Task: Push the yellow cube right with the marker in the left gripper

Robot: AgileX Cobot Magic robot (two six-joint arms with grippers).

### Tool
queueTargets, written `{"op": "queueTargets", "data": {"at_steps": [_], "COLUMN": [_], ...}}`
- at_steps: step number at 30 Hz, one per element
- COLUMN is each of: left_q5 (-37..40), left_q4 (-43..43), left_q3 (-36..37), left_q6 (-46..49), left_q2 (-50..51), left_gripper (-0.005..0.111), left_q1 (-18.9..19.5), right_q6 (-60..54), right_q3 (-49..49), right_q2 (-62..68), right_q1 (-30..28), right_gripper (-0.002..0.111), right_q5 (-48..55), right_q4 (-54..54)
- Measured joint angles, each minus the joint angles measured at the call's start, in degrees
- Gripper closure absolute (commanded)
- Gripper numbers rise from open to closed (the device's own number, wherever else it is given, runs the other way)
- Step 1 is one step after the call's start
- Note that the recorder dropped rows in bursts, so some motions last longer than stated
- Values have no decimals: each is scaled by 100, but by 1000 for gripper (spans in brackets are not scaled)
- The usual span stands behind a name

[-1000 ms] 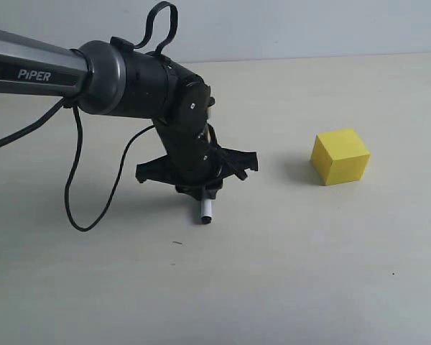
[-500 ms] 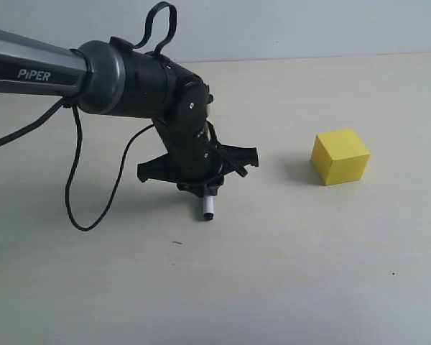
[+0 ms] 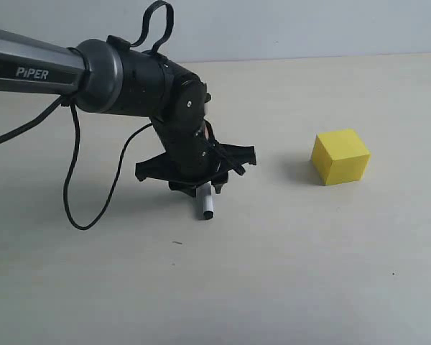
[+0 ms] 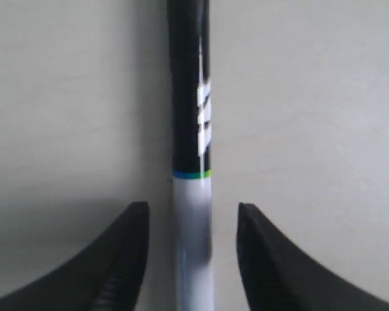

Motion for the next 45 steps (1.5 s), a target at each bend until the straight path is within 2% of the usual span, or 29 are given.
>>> {"op": "queueTargets", "data": {"at_steps": [4, 11, 13, 15, 16, 17, 21, 26, 36, 40, 45], "left_q5": [0, -73, -200, -273, -279, -255, -286, -1253, -4049, -4546, -4423], "left_q4": [0, 21, 9, 9, 9, -3, -125, -152, -182, 10, 405], "left_q3": [0, 0, 0, 0, 0, 0, 136, 1010, 3688, 4398, 4851], "left_q6": [0, 395, 851, 1307, 1496, 1682, 2380, 2602, 2650, 2650, 2688], "left_q2": [0, -40, -235, -546, -685, -859, -1449, -2272, -4075, -4889, -5821], "left_gripper": [40, 40, 48, 75, 95, 106, 107, 107, 107, 107, 107], "left_q1": [0, 0, 0, 0, 0, 0, -135, -401, -532, -532, -532], "right_q6": [0, 0, 0, 0, 0, 0, 0, 0, 0, 0, 0], "right_q3": [0, 0, 0, 0, 0, 0, 0, 0, 0, 0, 0], "right_q2": [0, 0, 0, 0, 0, 0, 0, 0, 0, 0, 0], "right_q1": [0, 0, 0, 0, 0, 0, 0, 0, 0, 0, 0], "right_gripper": [108, 108, 108, 108, 108, 108, 108, 108, 108, 108, 108], "right_q5": [0, 0, 0, 0, 0, 0, 0, 0, 0, 0, 0], "right_q4": [0, 0, 0, 0, 0, 0, 0, 0, 0, 0, 0]}}
